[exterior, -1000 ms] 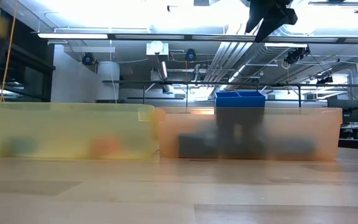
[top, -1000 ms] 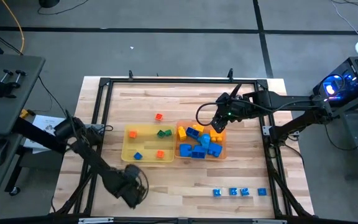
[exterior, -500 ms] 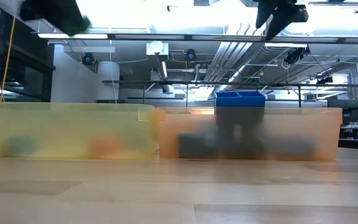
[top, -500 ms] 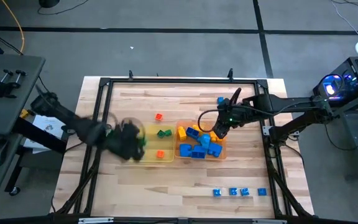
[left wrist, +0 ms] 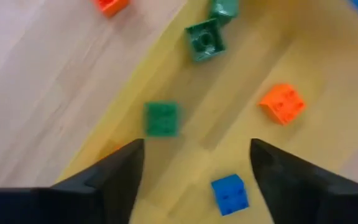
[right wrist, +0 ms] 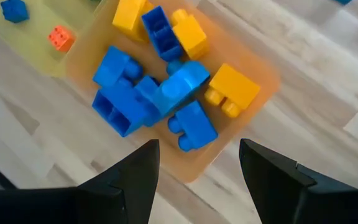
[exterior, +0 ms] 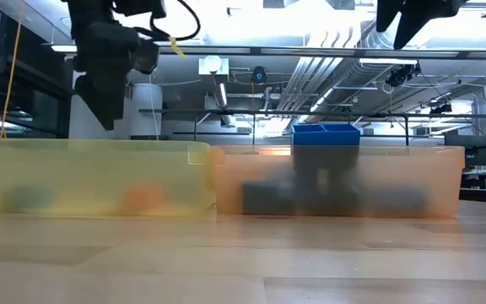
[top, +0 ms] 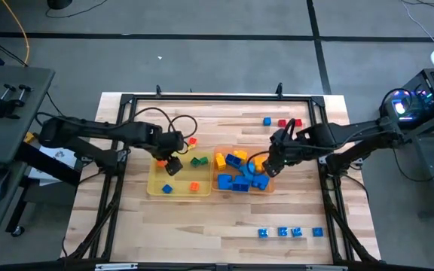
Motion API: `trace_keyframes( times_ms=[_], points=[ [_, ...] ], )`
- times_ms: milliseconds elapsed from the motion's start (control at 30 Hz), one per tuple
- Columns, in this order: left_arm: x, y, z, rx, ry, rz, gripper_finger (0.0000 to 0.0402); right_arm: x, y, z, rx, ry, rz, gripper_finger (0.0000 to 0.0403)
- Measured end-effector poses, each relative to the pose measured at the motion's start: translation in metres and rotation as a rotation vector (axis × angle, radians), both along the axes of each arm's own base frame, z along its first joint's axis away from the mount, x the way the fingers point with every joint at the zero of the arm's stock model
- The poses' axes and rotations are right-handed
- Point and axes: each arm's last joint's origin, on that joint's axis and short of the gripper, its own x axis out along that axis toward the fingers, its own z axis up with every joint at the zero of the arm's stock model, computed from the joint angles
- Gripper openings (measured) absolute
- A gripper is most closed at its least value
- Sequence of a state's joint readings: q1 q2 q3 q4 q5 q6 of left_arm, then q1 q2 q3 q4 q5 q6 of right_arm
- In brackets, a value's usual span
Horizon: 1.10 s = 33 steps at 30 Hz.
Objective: Sort blocks by size
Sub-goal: Put the small blue game piece into the yellow bin
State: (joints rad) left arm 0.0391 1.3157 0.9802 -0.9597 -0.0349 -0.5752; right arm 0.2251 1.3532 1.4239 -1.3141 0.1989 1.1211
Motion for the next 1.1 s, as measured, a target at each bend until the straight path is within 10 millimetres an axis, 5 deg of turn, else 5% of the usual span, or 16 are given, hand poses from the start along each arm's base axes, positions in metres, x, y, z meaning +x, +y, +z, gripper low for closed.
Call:
trace_keyframes(
  times_ms=[200, 400, 733, 900, 1100],
  points=[
    [0.009, -0.010, 0.020, 0.013, -0.249, -0.103, 0.0323, 0.006, 0.023, -0.008, 0.125, 0.053, 0.119, 0.0218],
    [0.020, -0.024, 0.036, 0.016, -0.465, -0.163, 0.0324, 0.005, 0.087, -0.032, 0.297, 0.219, 0.396, 0.0218],
    [0.021, -0.033, 0.037, 0.050, -0.478, -0.144, 0.0324, -0.002, 0.195, -0.131, 0.195, 0.573, 0.741, 0.0218],
    [0.021, -0.033, 0.037, 0.047, -0.478, -0.136, 0.0324, -0.007, 0.218, -0.172, 0.192, 0.693, 0.871, 0.0218],
    [0.021, -0.033, 0.037, 0.044, -0.478, -0.134, 0.0324, -0.016, 0.226, -0.176, 0.155, 0.714, 0.930, 0.0218]
  ],
)
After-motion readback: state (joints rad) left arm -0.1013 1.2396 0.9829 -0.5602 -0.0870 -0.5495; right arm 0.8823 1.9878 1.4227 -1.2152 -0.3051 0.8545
